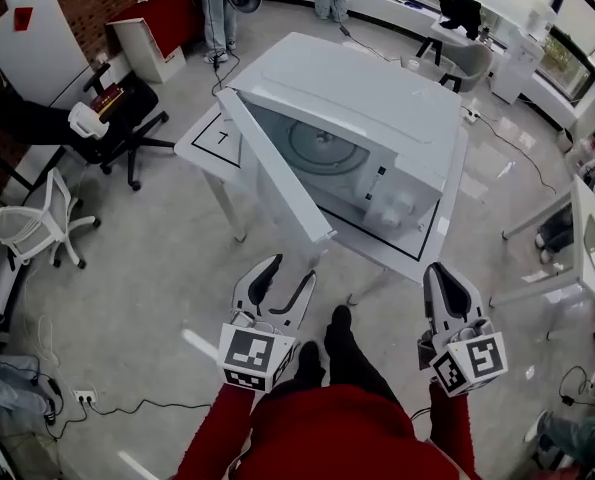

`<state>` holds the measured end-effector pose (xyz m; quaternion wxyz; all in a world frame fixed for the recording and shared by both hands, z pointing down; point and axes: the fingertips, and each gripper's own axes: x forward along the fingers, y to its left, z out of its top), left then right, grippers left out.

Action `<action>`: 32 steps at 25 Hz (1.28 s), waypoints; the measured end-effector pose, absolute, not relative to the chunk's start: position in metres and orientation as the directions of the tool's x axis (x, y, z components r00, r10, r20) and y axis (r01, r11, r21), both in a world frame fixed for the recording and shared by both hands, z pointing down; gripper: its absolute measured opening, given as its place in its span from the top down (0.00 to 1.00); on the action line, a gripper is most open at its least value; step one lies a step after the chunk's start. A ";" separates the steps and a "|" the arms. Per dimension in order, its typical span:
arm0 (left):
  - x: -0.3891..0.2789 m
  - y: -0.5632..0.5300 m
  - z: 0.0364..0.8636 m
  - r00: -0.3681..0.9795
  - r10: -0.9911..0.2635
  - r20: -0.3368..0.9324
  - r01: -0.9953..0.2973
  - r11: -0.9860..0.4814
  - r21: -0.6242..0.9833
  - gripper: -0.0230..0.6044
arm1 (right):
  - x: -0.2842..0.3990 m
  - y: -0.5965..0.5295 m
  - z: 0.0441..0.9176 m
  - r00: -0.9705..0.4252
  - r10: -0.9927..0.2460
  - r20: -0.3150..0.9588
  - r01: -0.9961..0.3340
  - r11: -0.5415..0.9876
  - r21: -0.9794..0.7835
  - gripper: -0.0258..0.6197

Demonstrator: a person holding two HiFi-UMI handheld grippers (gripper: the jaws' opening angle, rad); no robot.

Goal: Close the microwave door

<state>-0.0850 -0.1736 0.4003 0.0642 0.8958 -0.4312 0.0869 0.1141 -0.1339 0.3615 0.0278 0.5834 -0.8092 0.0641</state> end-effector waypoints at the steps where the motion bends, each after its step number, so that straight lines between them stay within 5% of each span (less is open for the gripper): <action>1: -0.083 -0.175 0.401 0.619 -0.756 0.214 -0.779 -0.625 0.044 0.61 | 0.117 -0.138 0.359 -0.308 -0.945 0.113 -0.951 0.303 -0.059 0.94; 7: -0.076 -0.184 0.402 0.641 -0.735 0.221 -0.759 -0.650 0.040 0.61 | 0.127 -0.161 0.347 -0.301 -0.949 0.092 -0.953 0.301 -0.007 0.93; 14: -0.069 -0.191 0.403 0.655 -0.721 0.227 -0.746 -0.664 0.045 0.61 | 0.134 -0.183 0.350 -0.304 -0.947 0.106 -0.952 0.307 0.010 0.76; 32: -0.030 -0.219 0.409 0.698 -0.677 0.231 -0.707 -0.704 0.073 0.61 | 0.146 -0.230 0.360 -0.333 -0.934 0.127 -0.942 0.335 -0.006 0.71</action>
